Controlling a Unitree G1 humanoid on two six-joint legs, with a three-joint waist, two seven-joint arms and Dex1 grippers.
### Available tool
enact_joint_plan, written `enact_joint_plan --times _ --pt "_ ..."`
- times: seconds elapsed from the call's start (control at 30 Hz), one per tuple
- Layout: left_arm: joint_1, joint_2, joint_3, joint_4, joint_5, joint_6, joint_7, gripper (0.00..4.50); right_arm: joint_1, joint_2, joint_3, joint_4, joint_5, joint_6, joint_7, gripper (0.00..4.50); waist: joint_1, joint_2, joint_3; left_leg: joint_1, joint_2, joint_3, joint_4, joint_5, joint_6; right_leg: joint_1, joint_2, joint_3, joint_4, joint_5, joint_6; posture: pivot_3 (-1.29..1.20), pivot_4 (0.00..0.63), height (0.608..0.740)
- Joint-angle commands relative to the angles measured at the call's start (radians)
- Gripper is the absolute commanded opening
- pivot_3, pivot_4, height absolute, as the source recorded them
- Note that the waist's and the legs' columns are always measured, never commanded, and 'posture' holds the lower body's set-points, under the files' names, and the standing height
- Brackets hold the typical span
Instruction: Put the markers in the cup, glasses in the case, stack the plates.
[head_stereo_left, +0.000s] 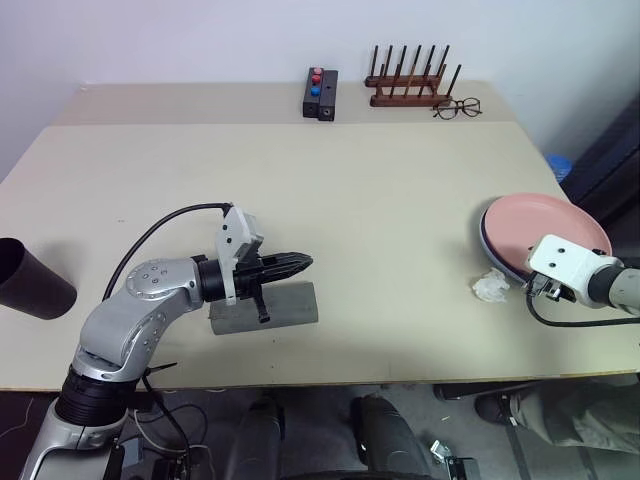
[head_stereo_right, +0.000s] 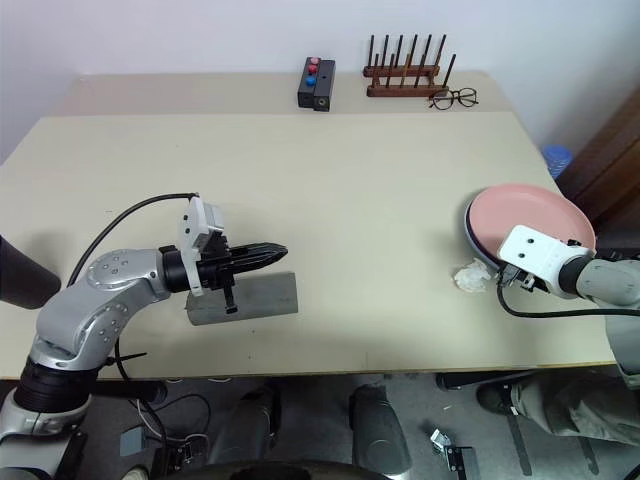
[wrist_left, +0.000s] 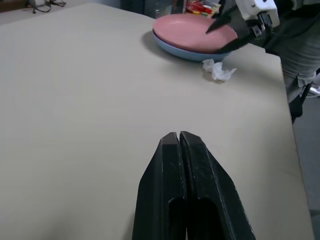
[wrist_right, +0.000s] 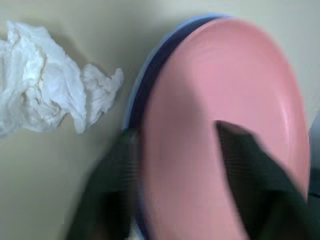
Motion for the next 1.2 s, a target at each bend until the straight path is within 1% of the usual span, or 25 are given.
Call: enact_joint_plan --times 0.03,0.13,0.3,0.5,0.63,0.7,0.73,0.77,0.83,0.87,1.0,1.13,1.2 --pt "-0.004 0.006 0.019 -0.013 0.0 -0.02 -0.009 0.0 -0.003 -0.001 -0.065 -0.065 0.072 0.02 0.034 2.91 -0.001 0.0 0.0 0.0 0.0 0.0 0.0 0.0 0.0 0.0 0.0 0.0 0.0 0.0 0.0 0.0 0.15 0.738" --pt "0.001 0.012 0.028 -0.016 -0.001 -0.018 -0.007 0.0 0.028 -0.001 -0.087 -0.111 0.15 0.078 0.097 2.91 0.001 0.0 0.0 0.0 0.0 0.0 0.0 0.0 0.0 0.0 0.0 0.0 0.0 0.0 0.0 0.0 0.15 0.738" --pt "0.012 0.017 0.034 -0.027 -0.005 -0.015 -0.005 0.0 0.117 -0.002 -0.077 -0.199 0.211 0.136 0.173 2.91 0.005 0.0 0.0 0.0 0.0 0.0 0.0 0.0 0.0 0.001 0.0 0.0 0.0 0.0 0.0 0.0 0.15 0.738" --pt "0.023 0.012 0.054 -0.042 -0.029 0.006 0.008 0.0 0.113 0.055 -0.014 -0.169 0.178 0.13 0.106 2.91 0.0 0.0 0.0 0.0 0.0 0.0 0.001 0.0 0.0 0.001 0.0 0.0 0.0 0.0 0.0 0.0 0.15 0.738" --pt "0.04 0.021 0.064 -0.061 -0.043 0.013 0.009 0.0 0.069 0.093 0.024 -0.123 0.16 0.132 0.057 2.91 -0.001 0.0 0.0 0.0 0.0 0.0 0.001 0.0 0.0 0.001 0.0 0.0 0.0 0.0 0.0 0.0 0.15 0.738" --pt "0.048 0.025 0.065 -0.068 -0.046 0.015 0.01 0.0 0.058 0.094 0.037 -0.107 0.158 0.135 0.058 2.38 -0.001 0.0 0.0 0.0 0.0 0.0 0.001 0.0 0.0 0.001 0.0 0.0 0.0 0.0 0.0 0.0 0.15 0.738" --pt "0.051 0.026 0.065 -0.071 -0.048 0.015 0.011 0.0 0.057 0.092 0.043 -0.105 0.157 0.134 0.06 2.02 0.0 0.0 0.0 0.0 0.0 0.0 0.001 0.0 0.0 0.001 0.0 0.0 0.0 0.0 0.0 0.0 0.15 0.738" --pt "0.054 0.027 0.066 -0.073 -0.048 0.017 0.011 0.0 0.053 0.092 0.048 -0.107 0.157 0.137 0.059 1.58 0.0 0.0 0.0 0.0 0.0 0.0 0.001 0.0 0.0 0.001 0.0 0.0 0.0 0.0 0.0 0.0 0.15 0.738" --pt "0.059 0.027 0.065 -0.076 -0.047 0.017 0.014 0.0 0.039 0.093 0.057 -0.111 0.156 0.148 0.054 0.46 0.0 0.0 0.0 0.0 0.0 0.0 0.001 0.0 0.0 0.001 0.0 0.0 0.0 0.0 0.0 0.0 0.15 0.738" --pt "0.061 0.027 0.063 -0.077 -0.046 0.017 0.015 0.0 0.031 0.094 0.061 -0.114 0.156 0.152 0.051 0.05 0.0 0.0 0.0 0.0 0.0 0.0 0.001 0.0 0.0 0.001 0.0 0.0 0.0 0.0 0.0 0.0 0.15 0.738" --pt "0.066 0.024 0.059 -0.078 -0.045 0.016 0.019 0.0 0.001 0.085 0.057 -0.148 0.169 0.164 0.051 0.05 0.001 0.0 0.0 0.0 0.0 0.0 0.001 0.0 0.0 0.001 0.0 0.0 0.0 0.0 0.0 0.0 0.15 0.738" --pt "0.07 0.03 0.063 -0.068 -0.037 0.008 0.016 0.0 -0.056 0.082 0.021 -0.192 0.213 0.183 0.056 0.05 -0.001 0.0 0.0 0.0 0.0 0.0 0.001 0.0 0.0 0.001 0.0 0.0 0.0 0.0 0.0 0.0 0.15 0.738" --pt "0.068 0.032 0.064 -0.058 -0.033 0.003 0.016 0.0 -0.098 0.069 0.002 -0.181 0.219 0.193 0.048 0.05 -0.001 0.0 0.0 0.0 0.0 0.0 0.001 0.0 0.0 0.001 0.0 0.0 0.0 0.0 0.0 0.0 0.15 0.738"
